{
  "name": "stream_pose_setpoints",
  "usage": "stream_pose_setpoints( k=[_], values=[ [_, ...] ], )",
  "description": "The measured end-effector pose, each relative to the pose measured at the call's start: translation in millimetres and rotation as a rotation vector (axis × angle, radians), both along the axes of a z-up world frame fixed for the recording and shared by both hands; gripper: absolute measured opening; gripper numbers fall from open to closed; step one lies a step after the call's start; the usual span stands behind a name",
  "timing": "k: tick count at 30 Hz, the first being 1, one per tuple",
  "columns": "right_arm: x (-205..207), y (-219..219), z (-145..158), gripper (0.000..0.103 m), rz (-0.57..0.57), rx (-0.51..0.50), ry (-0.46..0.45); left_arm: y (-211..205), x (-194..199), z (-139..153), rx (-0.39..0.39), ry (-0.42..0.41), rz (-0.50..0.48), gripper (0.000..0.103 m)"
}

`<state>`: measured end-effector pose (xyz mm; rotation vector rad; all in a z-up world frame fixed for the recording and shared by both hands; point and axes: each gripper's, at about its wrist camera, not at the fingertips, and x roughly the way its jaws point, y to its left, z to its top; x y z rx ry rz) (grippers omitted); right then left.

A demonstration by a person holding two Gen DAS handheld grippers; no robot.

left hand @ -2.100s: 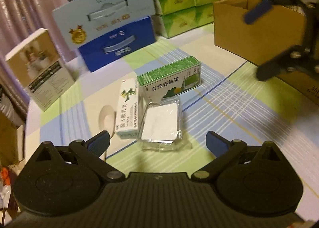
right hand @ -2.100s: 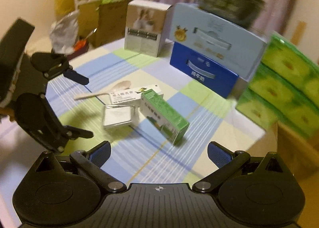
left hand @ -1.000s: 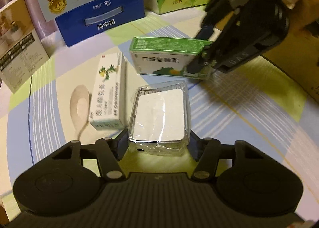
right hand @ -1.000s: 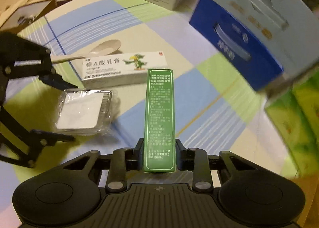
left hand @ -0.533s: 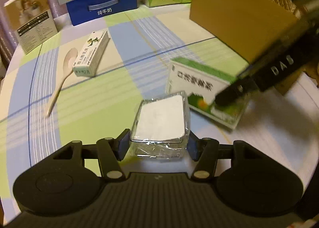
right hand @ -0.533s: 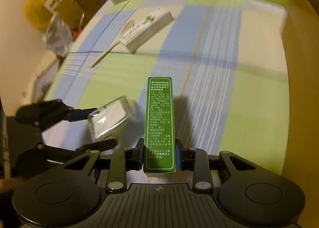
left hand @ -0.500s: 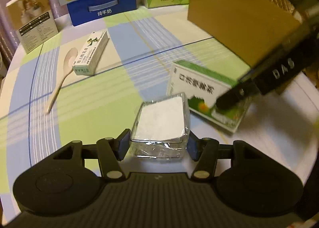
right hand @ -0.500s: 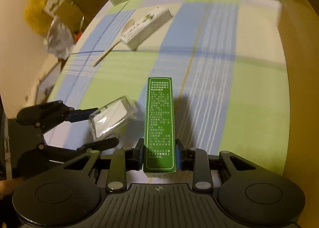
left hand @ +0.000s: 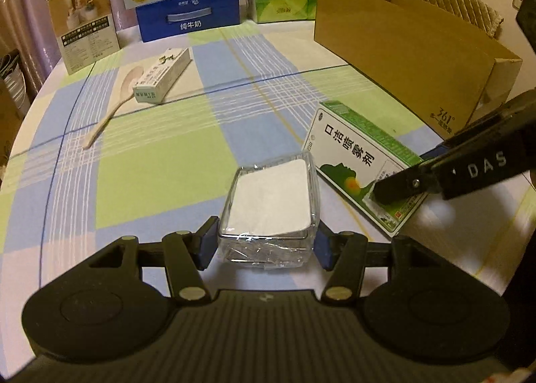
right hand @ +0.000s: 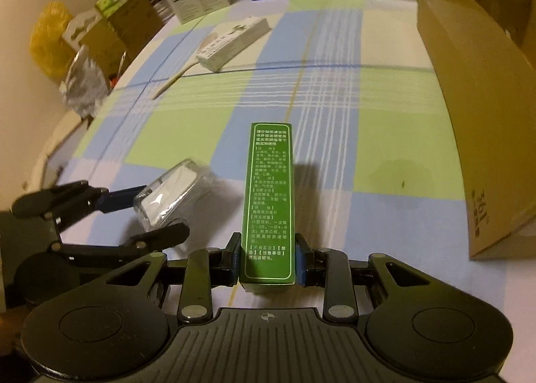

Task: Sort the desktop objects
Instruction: 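Lift the tray and green box and carry both to the cardboard box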

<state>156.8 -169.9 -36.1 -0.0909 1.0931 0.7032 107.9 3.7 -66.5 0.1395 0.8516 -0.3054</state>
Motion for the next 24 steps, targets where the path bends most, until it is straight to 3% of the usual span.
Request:
stream_pose_setpoints(
  k=[5, 10, 20, 24],
  values=[
    [-8, 12, -7, 0.028, 0.029, -0.062, -0.109, 0, 1, -4, 0.000, -0.018, 0.001, 0.054],
    [-8, 16, -17, 0.037, 0.028, -0.076, -0.111, -2, 5, -5, 0.004, -0.044, -0.009, 0.067],
    [-8, 19, -18, 0.038, 0.056, -0.123, -0.187, -3, 16, -11, 0.014, -0.033, -0.005, 0.066],
    [-11, 24, -18, 0.038, 0.090, -0.141, -0.230, -2, 15, -13, 0.014, -0.022, 0.006, 0.060]
  ],
)
